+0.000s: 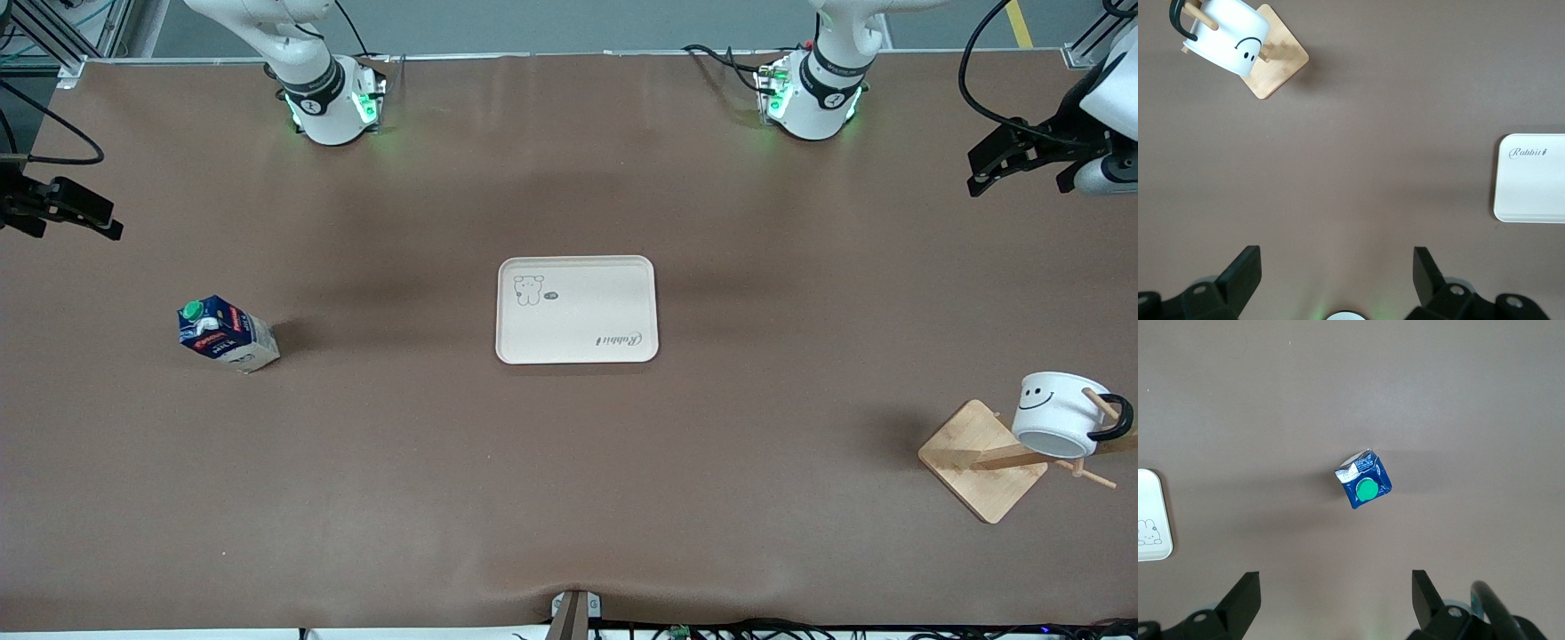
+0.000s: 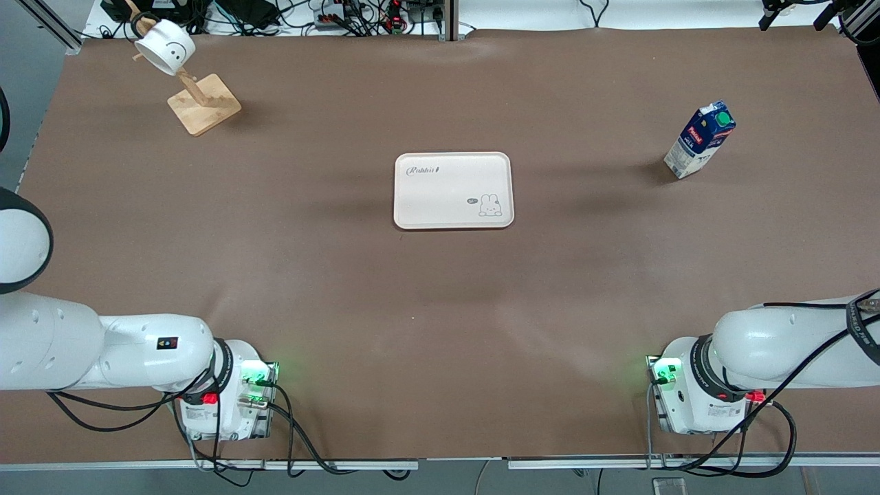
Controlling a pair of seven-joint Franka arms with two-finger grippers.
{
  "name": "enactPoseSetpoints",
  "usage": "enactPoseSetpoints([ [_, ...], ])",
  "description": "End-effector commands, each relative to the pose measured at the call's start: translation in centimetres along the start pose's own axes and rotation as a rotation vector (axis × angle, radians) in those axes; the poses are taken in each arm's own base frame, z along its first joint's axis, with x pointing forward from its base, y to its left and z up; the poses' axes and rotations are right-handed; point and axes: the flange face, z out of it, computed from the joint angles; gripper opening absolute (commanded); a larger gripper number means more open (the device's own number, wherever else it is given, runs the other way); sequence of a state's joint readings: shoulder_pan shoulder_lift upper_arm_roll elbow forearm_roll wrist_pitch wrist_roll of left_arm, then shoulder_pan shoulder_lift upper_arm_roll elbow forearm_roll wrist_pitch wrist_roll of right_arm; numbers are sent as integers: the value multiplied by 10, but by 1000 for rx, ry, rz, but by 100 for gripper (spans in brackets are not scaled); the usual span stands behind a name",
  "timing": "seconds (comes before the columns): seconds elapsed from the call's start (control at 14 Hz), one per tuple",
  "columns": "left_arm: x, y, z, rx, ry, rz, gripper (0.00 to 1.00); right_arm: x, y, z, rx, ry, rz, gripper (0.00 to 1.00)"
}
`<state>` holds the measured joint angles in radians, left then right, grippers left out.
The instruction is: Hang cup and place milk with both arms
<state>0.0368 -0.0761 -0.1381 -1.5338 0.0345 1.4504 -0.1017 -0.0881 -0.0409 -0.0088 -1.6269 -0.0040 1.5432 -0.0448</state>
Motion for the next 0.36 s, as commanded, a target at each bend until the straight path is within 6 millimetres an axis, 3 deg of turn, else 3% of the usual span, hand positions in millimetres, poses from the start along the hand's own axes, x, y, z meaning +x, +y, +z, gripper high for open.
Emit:
enactPoseSetpoints([
  [0.0, -1, 2, -1, 2, 0, 9, 100, 1, 3, -6, -6, -2, 5, 100],
  [0.29, -2, 2, 0, 2, -5, 12, 100, 4, 2, -8, -7, 16, 5, 100],
])
